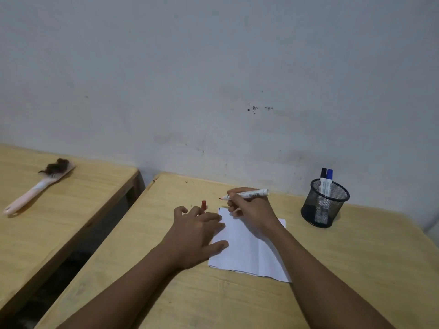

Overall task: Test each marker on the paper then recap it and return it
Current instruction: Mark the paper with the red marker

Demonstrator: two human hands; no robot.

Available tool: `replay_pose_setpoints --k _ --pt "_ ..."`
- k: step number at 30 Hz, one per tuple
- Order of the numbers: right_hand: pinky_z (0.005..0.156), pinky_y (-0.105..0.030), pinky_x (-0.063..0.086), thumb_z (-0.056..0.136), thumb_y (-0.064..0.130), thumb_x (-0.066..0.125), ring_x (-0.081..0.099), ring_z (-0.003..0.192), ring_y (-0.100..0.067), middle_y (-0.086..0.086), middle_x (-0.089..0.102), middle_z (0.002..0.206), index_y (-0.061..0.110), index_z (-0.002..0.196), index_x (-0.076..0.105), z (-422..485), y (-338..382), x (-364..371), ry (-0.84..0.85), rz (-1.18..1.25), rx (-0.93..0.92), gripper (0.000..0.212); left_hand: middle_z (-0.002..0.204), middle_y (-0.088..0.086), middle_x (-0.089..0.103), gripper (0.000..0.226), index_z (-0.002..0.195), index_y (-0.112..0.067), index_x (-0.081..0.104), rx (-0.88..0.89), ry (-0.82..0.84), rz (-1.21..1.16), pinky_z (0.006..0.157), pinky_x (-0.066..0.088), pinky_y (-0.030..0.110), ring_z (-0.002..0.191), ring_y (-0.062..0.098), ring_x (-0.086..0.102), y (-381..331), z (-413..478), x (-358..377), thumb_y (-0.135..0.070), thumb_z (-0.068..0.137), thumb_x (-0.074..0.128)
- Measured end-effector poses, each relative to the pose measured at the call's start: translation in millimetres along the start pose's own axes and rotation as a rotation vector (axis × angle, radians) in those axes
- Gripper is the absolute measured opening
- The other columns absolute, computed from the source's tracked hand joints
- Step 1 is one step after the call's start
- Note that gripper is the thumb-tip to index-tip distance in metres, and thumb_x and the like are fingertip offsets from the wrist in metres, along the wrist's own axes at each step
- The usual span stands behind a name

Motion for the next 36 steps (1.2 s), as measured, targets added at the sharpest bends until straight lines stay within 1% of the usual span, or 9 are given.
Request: replay_pose_setpoints --k 3,5,7,10,13,17,24,31,36 --pt "0.066 -0.034 0.053 0.082 0.020 0.079 0.066 0.068 -0.019 -0.002 0.074 0.073 0.017 0.093 0.076 10 -17 1 0.052 -0.189 -0.028 0.011 0.150 -0.021 0.044 0.062 0.137 -0.042 0.052 -0.002 0.036 -0.043 0.103 0.021 0.048 0.135 0.012 0.034 6 1 5 -0.075 0.086 0.036" --pt "0.063 -0.031 0.052 0.084 0.020 0.078 0.065 0.063 -0.014 0.003 0.073 0.070 0.017 0.091 0.076 14 -24 -2 0.025 -0.277 -0.077 0.009 0.152 -0.022 0.041 0.063 0.139 -0.043 0.049 -0.006 0.067 -0.063 0.105 0.020 0.047 0.137 0.011 0.030 8 3 6 -0.074 0.086 0.037" --pt "0.060 -0.028 0.051 0.088 0.017 0.075 0.063 0.058 -0.013 -0.001 0.071 0.067 0.011 0.090 0.074 15 -25 -4 0.001 -0.274 -0.120 0.007 0.154 -0.021 0.037 0.064 0.141 -0.042 0.045 -0.010 0.103 -0.060 0.110 0.018 0.050 0.139 0.011 0.027 8 5 8 -0.074 0.086 0.037" --pt "0.057 -0.027 0.052 0.090 0.015 0.074 0.061 0.055 -0.016 -0.008 0.070 0.066 0.003 0.086 0.071 17 -25 -4 -0.020 -0.238 -0.164 0.013 0.160 -0.019 0.025 0.069 0.146 -0.042 0.033 -0.009 0.174 -0.050 0.117 0.009 0.061 0.145 0.013 0.016 8 2 15 -0.077 0.086 0.032" --pt "0.054 -0.026 0.050 0.091 0.013 0.073 0.059 0.053 -0.018 -0.014 0.070 0.068 -0.001 0.084 0.071 18 -26 -3 -0.027 -0.221 -0.184 0.015 0.163 -0.021 0.007 0.076 0.151 -0.043 0.018 -0.017 0.245 -0.054 0.113 -0.006 0.071 0.150 0.014 -0.002 10 -6 24 -0.081 0.085 0.024" --pt "0.056 -0.032 0.051 0.091 0.015 0.073 0.061 0.056 -0.021 -0.021 0.073 0.074 0.000 0.081 0.073 22 -30 -2 -0.009 -0.242 -0.192 0.019 0.163 -0.024 -0.009 0.079 0.153 -0.045 0.006 -0.037 0.299 -0.042 0.109 -0.016 0.074 0.150 0.012 -0.018 11 -8 30 -0.083 0.085 0.018" --pt "0.063 -0.038 0.053 0.090 0.023 0.074 0.064 0.060 -0.021 -0.019 0.071 0.071 0.005 0.079 0.074 25 -33 -1 -0.011 -0.295 -0.186 0.021 0.163 -0.023 -0.011 0.080 0.153 -0.045 0.005 -0.040 0.321 -0.036 0.108 -0.014 0.076 0.150 0.014 -0.019 10 -7 28 -0.083 0.084 0.017" --pt "0.057 -0.025 0.048 0.091 0.029 0.073 0.064 0.059 -0.013 -0.006 0.070 0.067 0.009 0.082 0.075 24 -32 0 -0.009 -0.379 -0.190 0.022 0.164 -0.019 -0.012 0.080 0.154 -0.043 0.004 -0.042 0.348 -0.028 0.108 -0.012 0.076 0.151 0.016 -0.020 8 -7 26 -0.082 0.085 0.018" --pt "0.058 -0.028 0.047 0.092 0.027 0.072 0.061 0.058 -0.014 -0.002 0.066 0.062 0.008 0.072 0.071 23 -30 1 0.018 -0.378 -0.188 0.027 0.164 -0.020 -0.011 0.079 0.154 -0.043 0.005 -0.038 0.339 -0.036 0.108 -0.012 0.076 0.151 0.015 -0.019 9 -7 27 -0.081 0.085 0.019"
Point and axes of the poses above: each hand's wrist, its own z-axis towards the middle knuckle, its own x-axis out of the palm, y = z × x, the point moved 5 cm from there along z, towards the middle knuckle
